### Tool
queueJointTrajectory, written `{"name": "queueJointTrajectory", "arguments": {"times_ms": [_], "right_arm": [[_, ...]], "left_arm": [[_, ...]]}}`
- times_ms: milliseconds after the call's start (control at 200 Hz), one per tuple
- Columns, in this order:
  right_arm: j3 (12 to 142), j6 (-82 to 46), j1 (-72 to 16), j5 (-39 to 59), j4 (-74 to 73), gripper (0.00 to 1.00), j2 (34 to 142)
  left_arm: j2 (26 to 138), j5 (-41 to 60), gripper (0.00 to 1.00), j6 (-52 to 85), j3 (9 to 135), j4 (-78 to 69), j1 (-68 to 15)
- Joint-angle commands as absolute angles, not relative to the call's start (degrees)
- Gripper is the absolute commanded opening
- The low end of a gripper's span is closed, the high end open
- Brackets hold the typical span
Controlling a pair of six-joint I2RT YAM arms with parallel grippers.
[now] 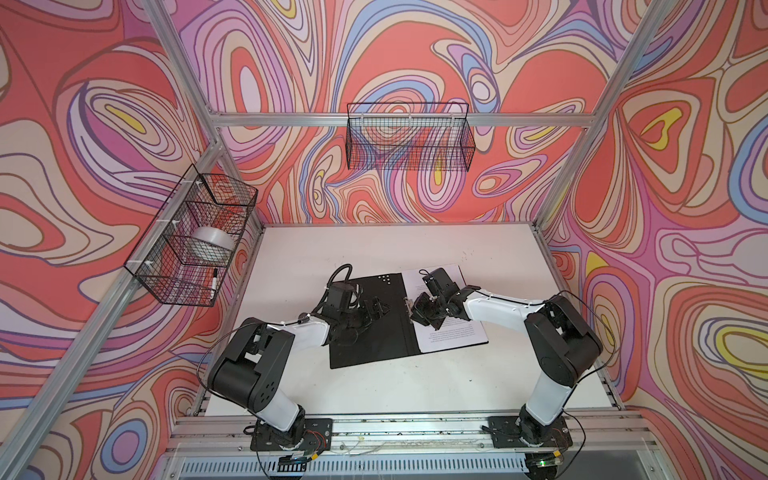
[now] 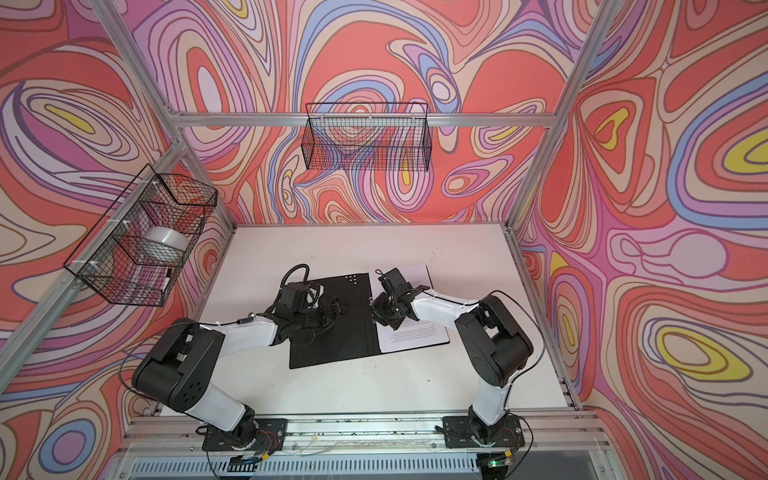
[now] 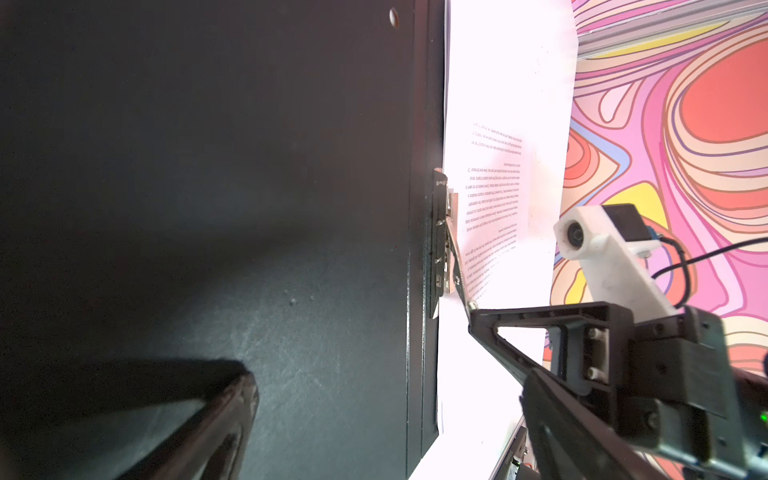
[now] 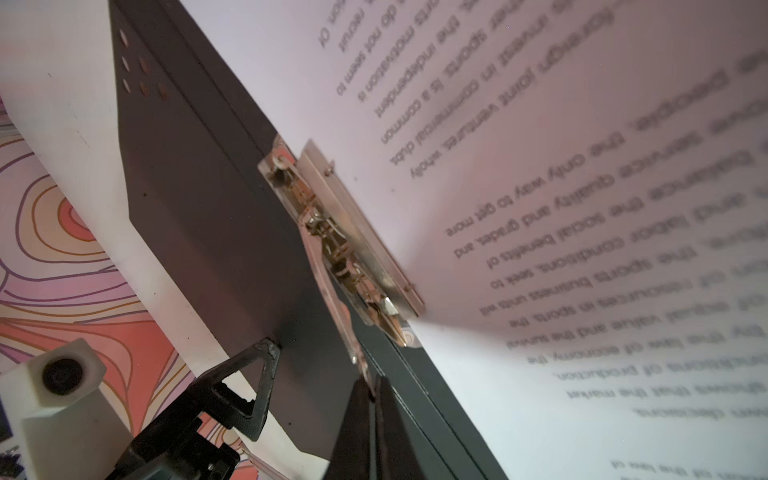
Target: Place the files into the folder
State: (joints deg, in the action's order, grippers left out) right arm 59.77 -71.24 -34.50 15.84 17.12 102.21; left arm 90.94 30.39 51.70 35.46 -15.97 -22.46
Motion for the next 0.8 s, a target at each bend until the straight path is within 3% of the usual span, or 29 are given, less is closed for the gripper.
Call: {"name": "queueJointTrajectory", "arguments": {"times_ms": [0, 796], "right_arm": [[56.23, -71.28, -34.71, 10.56, 25.85, 0.00, 106.08], [54.25, -69.47, -35.46, 11.45, 21.01, 0.00, 110.54]], "left_arm": [[93.87, 25.51, 1.00, 52.30, 31.82, -4.65, -22.46], [95.18, 26.01, 1.00, 51.84, 32.06, -4.40, -21.79]]}}
